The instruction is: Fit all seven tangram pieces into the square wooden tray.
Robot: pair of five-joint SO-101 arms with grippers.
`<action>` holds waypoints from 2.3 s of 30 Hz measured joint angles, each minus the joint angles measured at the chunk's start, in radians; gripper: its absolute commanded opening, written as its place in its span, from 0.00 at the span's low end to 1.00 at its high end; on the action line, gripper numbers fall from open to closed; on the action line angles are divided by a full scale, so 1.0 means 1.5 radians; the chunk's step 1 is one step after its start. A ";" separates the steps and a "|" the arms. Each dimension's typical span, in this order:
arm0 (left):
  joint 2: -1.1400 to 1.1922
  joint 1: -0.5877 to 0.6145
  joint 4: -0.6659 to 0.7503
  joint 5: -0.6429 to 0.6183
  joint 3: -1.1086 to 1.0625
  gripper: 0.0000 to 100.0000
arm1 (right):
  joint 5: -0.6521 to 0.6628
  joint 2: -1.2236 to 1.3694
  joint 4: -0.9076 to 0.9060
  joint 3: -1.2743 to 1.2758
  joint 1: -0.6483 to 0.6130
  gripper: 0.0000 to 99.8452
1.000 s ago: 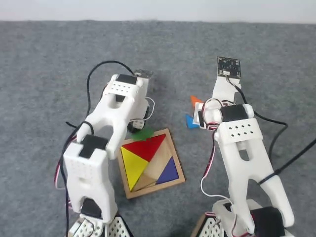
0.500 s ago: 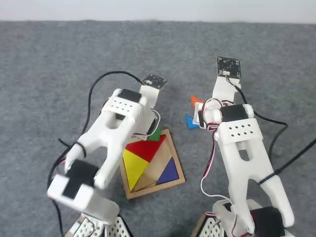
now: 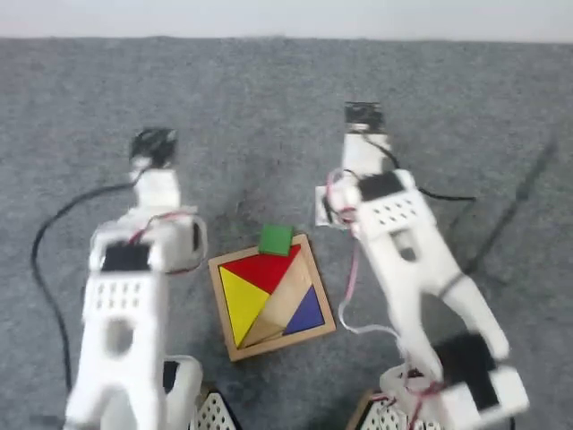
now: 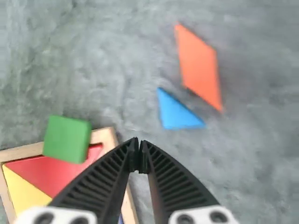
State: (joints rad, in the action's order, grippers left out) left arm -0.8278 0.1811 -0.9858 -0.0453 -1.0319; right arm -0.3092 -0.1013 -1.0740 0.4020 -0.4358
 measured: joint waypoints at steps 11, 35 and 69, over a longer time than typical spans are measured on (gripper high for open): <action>-0.375 0.143 0.029 0.087 -0.309 0.01 | 0.081 0.334 0.000 -0.308 -0.053 0.01; -0.647 0.167 -0.034 0.175 -0.432 0.01 | 0.231 0.502 -0.084 -0.464 -0.111 0.01; -0.647 0.165 -0.034 0.177 -0.432 0.01 | 0.313 -0.072 0.063 0.180 -0.209 0.01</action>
State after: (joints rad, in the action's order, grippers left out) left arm -1.7990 0.4281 -1.0365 0.2202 -1.6794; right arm 0.1603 -0.2087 -0.9789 0.6720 -0.7488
